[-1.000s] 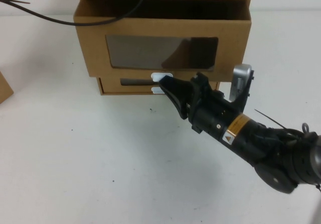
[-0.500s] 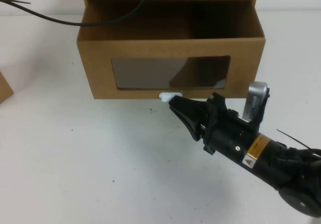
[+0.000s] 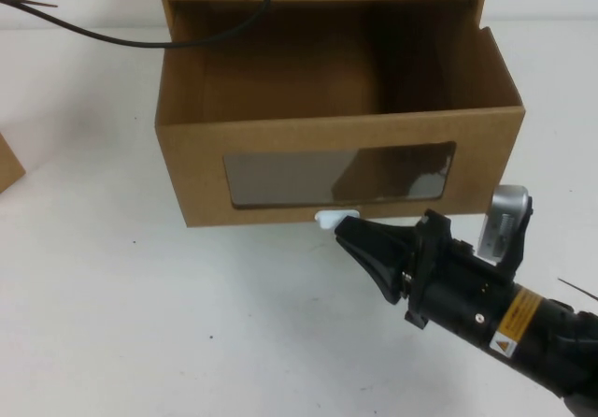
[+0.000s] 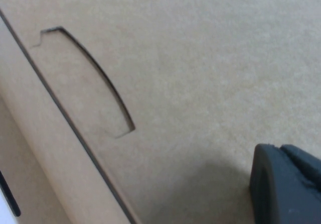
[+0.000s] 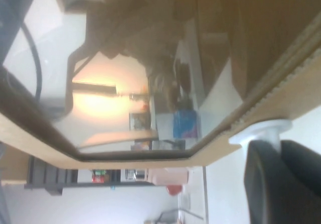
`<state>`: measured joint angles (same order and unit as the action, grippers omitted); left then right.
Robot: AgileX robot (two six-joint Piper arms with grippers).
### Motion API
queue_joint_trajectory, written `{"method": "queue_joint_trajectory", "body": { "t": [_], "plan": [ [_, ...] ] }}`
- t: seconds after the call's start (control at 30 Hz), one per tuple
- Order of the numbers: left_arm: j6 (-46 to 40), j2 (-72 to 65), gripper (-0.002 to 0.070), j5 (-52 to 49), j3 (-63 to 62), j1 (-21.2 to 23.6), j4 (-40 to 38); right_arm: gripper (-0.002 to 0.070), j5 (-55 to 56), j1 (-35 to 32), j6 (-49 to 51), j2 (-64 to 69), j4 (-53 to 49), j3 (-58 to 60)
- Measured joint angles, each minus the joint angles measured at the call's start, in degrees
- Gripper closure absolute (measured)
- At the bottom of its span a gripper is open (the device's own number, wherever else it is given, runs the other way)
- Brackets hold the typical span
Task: Open the shoe box
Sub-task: 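Pull the top drawer of the cardboard box fully open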
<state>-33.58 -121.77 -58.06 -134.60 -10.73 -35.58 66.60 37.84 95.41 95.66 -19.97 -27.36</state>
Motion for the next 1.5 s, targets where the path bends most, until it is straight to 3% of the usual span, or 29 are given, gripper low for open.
{"method": "queue_joint_trajectory", "body": {
  "t": [0.4,1.5],
  "plan": [
    [0.5,0.0,0.0680,0.1,0.0,0.0,0.1,0.0680,-0.9,0.8,0.4,-4.1,-6.3,1.8],
    [0.7,0.0,0.0680,0.4,0.0,0.0,0.3,0.0656,-0.7,2.7,4.9,-4.2,-4.5,4.6]
  ]
}}
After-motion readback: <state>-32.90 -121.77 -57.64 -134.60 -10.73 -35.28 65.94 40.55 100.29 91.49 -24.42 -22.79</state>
